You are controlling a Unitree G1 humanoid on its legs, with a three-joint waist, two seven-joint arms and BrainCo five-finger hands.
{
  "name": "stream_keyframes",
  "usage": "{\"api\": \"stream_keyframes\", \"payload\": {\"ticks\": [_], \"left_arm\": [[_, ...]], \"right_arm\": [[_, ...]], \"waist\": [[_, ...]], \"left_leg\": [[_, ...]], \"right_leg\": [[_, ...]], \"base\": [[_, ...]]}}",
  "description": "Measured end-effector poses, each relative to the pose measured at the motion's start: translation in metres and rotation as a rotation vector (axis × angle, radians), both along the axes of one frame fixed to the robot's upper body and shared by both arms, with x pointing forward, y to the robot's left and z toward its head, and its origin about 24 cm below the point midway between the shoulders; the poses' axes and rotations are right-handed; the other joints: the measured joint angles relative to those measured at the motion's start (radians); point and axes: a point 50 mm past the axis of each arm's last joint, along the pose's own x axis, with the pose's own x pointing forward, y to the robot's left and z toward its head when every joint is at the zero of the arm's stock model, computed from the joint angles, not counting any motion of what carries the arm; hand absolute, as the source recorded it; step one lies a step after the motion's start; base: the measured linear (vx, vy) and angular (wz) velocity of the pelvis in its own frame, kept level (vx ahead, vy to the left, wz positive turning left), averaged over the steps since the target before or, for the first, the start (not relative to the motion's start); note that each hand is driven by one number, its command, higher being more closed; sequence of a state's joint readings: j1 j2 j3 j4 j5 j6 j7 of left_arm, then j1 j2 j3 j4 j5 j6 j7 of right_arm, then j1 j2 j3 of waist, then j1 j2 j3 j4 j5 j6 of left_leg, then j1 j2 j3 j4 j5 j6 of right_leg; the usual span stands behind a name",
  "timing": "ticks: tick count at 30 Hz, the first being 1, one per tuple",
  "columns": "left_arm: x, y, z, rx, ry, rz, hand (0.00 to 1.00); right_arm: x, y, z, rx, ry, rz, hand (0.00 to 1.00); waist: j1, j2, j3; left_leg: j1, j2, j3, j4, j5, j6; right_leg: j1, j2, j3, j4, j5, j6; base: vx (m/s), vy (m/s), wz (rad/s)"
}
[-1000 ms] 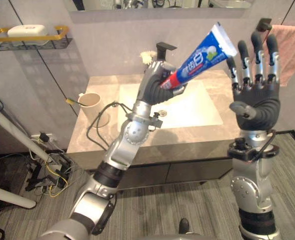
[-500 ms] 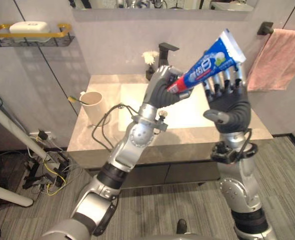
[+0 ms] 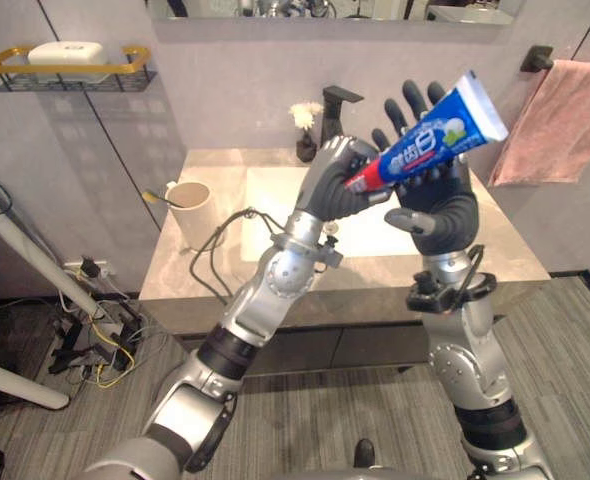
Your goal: Organize washtable
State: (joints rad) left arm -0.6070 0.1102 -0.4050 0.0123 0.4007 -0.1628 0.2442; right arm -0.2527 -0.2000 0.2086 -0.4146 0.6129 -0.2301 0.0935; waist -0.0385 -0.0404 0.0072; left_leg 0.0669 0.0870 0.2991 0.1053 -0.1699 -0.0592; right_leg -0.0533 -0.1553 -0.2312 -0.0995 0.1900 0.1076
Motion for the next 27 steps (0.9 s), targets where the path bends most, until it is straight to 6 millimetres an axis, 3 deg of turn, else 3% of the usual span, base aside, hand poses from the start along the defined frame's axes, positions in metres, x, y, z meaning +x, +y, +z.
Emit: {"api": "stream_keyframes", "payload": {"ticks": [9, 10, 27], "left_arm": [[-0.003, -0.005, -0.001, -0.018, 0.007, -0.021, 1.00], [-0.002, -0.006, -0.002, -0.019, 0.009, -0.022, 1.00], [-0.007, -0.016, -0.008, 0.001, 0.022, -0.079, 1.00]], "right_arm": [[0.002, 0.003, 0.007, -0.005, -0.020, -0.017, 0.00], [0.002, 0.003, 0.007, -0.005, -0.022, -0.017, 1.00], [0.004, 0.003, 0.016, 0.003, -0.053, -0.034, 1.00]], "waist": [[0.001, -0.014, -0.010], [0.001, -0.014, -0.010], [0.000, -0.013, -0.010]], "left_leg": [[-0.003, -0.001, -0.002, 0.002, 0.001, 0.002], [-0.003, -0.001, -0.003, 0.002, 0.002, 0.002], [-0.007, -0.001, -0.009, 0.000, 0.006, 0.001]], "right_leg": [[0.000, -0.002, -0.001, 0.000, 0.000, 0.000], [0.000, -0.002, -0.002, 0.000, 0.000, 0.000], [-0.002, -0.002, -0.009, 0.000, 0.000, 0.000]], "base": [[0.00, 0.000, 0.00], [0.00, 0.000, 0.00], [0.00, 0.000, 0.00]]}}
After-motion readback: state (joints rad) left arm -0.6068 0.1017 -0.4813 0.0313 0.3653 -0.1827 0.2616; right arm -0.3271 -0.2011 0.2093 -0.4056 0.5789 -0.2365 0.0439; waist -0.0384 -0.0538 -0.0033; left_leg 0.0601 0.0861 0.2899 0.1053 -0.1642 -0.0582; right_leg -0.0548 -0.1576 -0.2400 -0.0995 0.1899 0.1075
